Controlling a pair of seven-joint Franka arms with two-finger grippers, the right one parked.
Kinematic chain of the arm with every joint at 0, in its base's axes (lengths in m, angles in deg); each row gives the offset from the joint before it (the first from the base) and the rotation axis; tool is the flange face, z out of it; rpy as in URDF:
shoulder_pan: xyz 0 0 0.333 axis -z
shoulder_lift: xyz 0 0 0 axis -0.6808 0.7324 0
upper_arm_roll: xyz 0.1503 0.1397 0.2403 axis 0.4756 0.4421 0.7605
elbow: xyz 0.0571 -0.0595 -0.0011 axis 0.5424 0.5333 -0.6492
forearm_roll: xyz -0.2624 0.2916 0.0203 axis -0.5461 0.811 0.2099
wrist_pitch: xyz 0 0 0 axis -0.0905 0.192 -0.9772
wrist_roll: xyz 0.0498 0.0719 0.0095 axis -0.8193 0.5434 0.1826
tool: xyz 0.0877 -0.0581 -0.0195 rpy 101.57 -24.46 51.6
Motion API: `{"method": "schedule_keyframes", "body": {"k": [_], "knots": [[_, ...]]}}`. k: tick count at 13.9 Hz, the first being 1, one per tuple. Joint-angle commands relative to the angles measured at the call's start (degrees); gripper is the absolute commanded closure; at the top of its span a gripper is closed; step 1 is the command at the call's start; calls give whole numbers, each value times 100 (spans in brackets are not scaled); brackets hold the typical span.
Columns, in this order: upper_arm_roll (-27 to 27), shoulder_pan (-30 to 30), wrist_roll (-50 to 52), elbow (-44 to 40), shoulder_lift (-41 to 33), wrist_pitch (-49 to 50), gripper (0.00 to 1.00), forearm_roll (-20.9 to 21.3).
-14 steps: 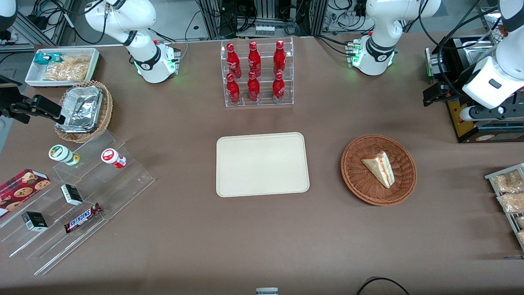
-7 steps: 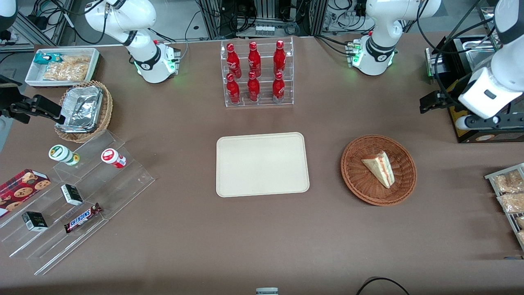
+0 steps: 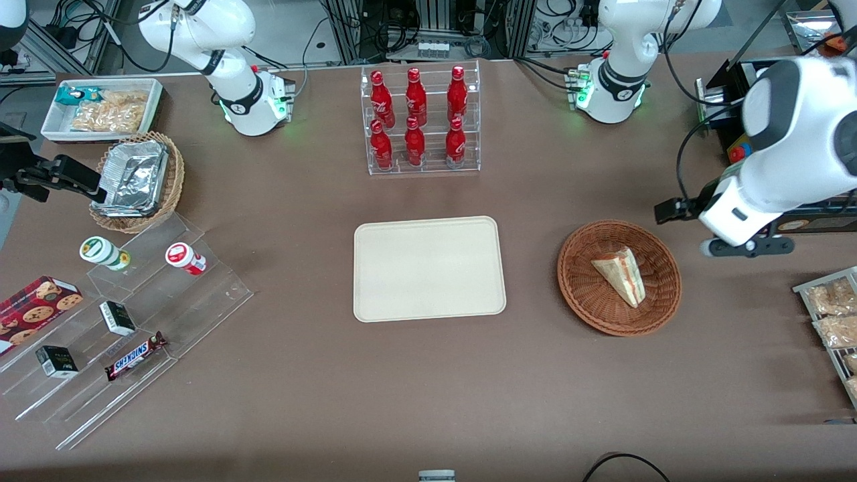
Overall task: Place sandwich from basket to tray
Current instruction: 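Move the left gripper down over the wrapped sandwich in the wicker basket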
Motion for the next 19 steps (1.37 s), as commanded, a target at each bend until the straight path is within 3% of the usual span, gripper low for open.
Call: {"method": "schedule_keyframes", "body": {"k": [1,5,9,14,19], "knots": [[58,75,-49,686,-126,-752,0,-53],[58,75,74,1452,-126,-1870,0,-53],[40,197,1389,2006,-109,-2792,0,-53],[40,330,3552,2007,313,-3224,0,-53],[49,321,3862,1980,901,-3594,0,-80]]}}
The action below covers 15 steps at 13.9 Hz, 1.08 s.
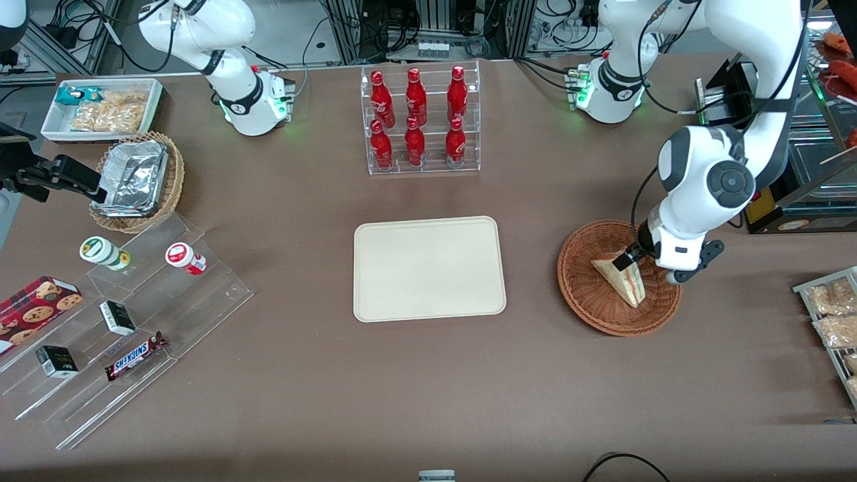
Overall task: Place sandwich from basket to tray
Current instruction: 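Close the left gripper on the sandwich and lift it from the basket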
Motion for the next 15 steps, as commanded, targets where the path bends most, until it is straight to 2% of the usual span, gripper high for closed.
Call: {"method": "schedule_keyframes", "body": {"k": [1,4,5,6,7,8,9,12,15], "knots": [[49,46,131,-9,309,-297,0,-71],[49,29,139,-27,617,-481,2,-80],[49,29,200,-27,626,-491,22,-80],[49,20,349,-44,609,-448,54,-80],[49,29,429,-97,609,-430,79,-80],[49,29,438,-184,609,-369,88,-80],[49,37,421,-307,600,-168,91,-80],[40,64,220,-947,591,859,93,-54],[-135,169,-360,-1195,591,1126,93,-45]]}}
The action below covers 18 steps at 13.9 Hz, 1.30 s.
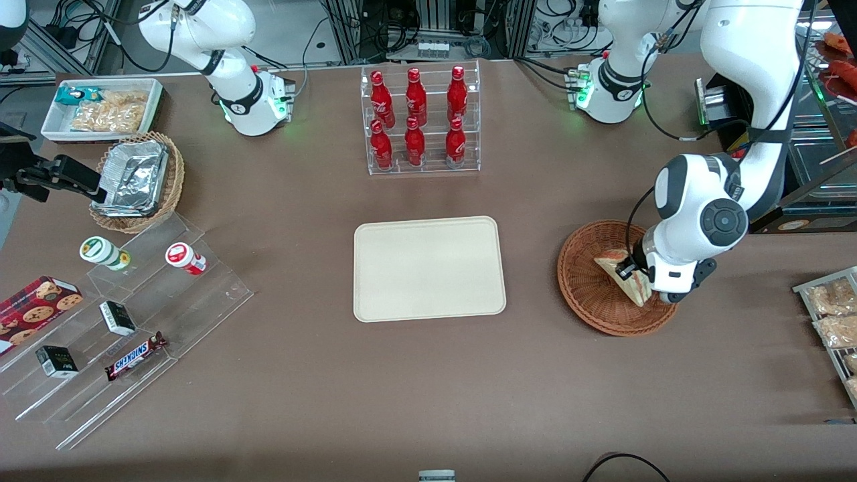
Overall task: Place sandwich from basket to tray
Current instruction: 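Carry the sandwich with the left gripper over the cream tray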
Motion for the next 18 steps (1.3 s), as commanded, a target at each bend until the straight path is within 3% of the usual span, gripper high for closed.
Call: {"method": "schedule_keyframes", "body": {"k": [1,3,7,18], "knots": [[-156,260,-529,-277,20,185,93,-7],[-183,514,-1057,-453,116,185,92,-7],[-183,1278,-989,-1296,678,553,93,-24],[-192,3028,750,-3115,2119,615,95,-68]]}}
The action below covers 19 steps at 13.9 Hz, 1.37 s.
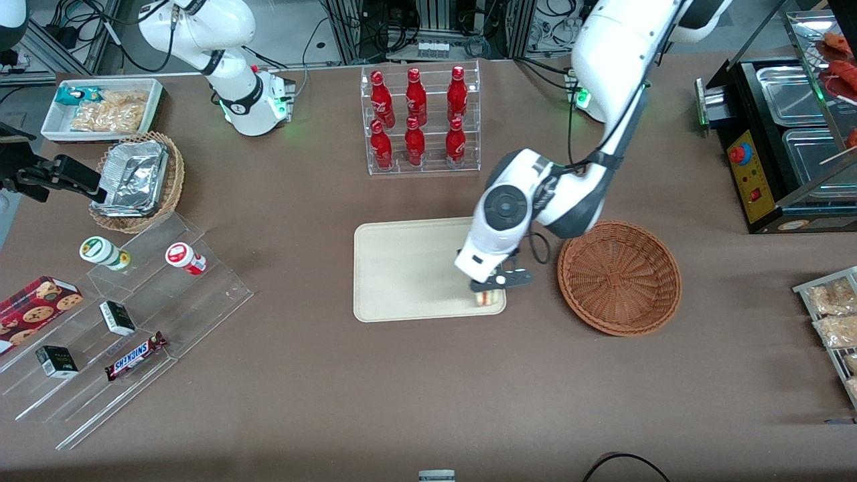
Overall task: Place sandwich from basket to tray
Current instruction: 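Carry the sandwich with the left gripper over the cream tray, then lower the sandwich onto the tray and open the left gripper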
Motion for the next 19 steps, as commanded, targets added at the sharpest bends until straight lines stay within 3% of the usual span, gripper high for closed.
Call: {"method": "schedule_keyframes", "body": {"k": [1,8,9,10,16,19], "knots": [[79,392,455,-659,455,190,95,-65],[87,894,843,-1266,1124,120,93,-30],[79,894,860,-1275,1133,76,75,-39],[79,894,861,-1267,1142,32,1,-47],[114,824,799,-1197,686,163,0,14],[201,658,851,-1170,404,760,0,32]]}}
